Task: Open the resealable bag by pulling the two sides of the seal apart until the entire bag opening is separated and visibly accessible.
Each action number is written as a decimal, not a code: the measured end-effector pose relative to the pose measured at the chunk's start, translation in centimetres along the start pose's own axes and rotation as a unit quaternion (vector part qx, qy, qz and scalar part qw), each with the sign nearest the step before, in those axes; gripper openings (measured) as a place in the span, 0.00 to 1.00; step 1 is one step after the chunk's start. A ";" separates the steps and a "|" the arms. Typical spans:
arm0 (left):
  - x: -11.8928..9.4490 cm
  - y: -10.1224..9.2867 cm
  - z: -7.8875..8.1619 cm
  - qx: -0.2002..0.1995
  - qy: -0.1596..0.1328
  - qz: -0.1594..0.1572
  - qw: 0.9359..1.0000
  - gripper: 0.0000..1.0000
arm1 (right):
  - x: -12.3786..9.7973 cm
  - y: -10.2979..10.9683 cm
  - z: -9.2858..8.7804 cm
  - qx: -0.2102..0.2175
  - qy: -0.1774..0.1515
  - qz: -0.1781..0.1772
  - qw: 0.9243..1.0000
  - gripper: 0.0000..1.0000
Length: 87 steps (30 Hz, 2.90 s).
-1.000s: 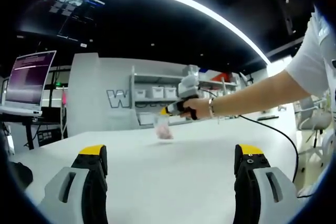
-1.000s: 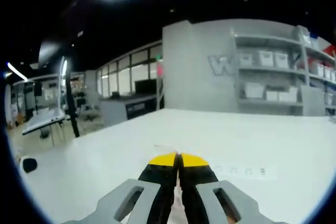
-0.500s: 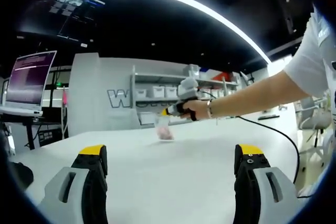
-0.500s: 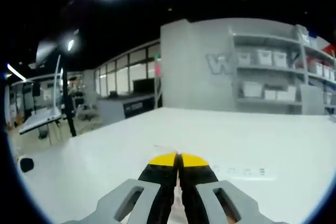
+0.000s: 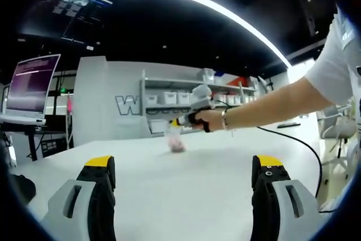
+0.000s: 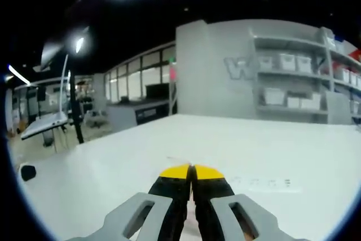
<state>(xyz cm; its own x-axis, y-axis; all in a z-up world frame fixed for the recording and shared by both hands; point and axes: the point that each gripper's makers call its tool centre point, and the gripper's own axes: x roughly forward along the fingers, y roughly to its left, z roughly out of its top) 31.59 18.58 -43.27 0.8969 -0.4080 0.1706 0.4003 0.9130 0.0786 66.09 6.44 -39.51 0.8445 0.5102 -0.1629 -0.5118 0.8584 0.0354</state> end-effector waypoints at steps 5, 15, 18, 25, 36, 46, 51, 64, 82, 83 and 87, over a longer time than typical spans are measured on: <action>0.0 0.0 0.0 -0.001 0.000 0.000 1.000 0.99 | 0.0 0.7 -0.7 0.003 0.001 0.008 1.000 0.00; 0.1 0.0 0.1 -0.006 -0.001 -0.002 1.000 0.99 | 0.1 1.7 -2.0 0.001 0.014 0.023 1.000 0.00; 0.1 0.0 0.1 -0.007 -0.001 -0.002 1.000 0.99 | 0.2 2.1 -2.6 -0.003 0.019 0.029 0.999 0.00; 0.1 0.0 0.1 -0.007 -0.001 -0.004 1.000 0.99 | 0.2 3.3 -3.6 -0.010 0.029 0.043 0.999 0.00; 0.2 0.0 0.2 -0.006 -0.004 -0.005 1.000 0.99 | -0.2 4.4 -4.4 -0.017 0.037 0.053 0.998 0.00; 0.1 0.0 0.3 -0.008 -0.005 -0.006 1.000 0.99 | -1.3 6.5 -6.2 -0.037 0.050 0.068 0.996 0.00; 0.1 -0.1 0.2 -0.008 -0.005 -0.007 1.000 0.99 | -1.7 7.5 -6.7 -0.046 0.051 0.076 0.995 0.00; -0.1 -0.2 0.3 -0.007 -0.005 -0.006 1.000 0.99 | -2.6 8.5 -7.6 -0.063 0.055 0.087 0.993 0.04; 0.0 -0.1 0.4 -0.010 -0.006 -0.004 1.000 0.99 | -2.0 8.5 -7.7 -0.090 0.050 0.095 0.990 0.25; 0.1 0.0 0.4 -0.011 -0.006 -0.004 1.000 0.99 | -1.8 8.4 -7.7 -0.092 0.050 0.095 0.990 0.27; 0.1 0.0 0.4 -0.012 -0.007 -0.003 1.000 0.99 | -1.4 8.4 -7.5 -0.103 0.048 0.098 0.989 0.34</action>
<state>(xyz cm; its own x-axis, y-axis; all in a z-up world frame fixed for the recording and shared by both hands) 31.59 18.53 -42.87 0.8915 -0.4142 0.1834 0.4110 0.9099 0.0572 59.38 12.54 -46.36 0.7121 0.6494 -0.2667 -0.6936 0.7096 -0.1239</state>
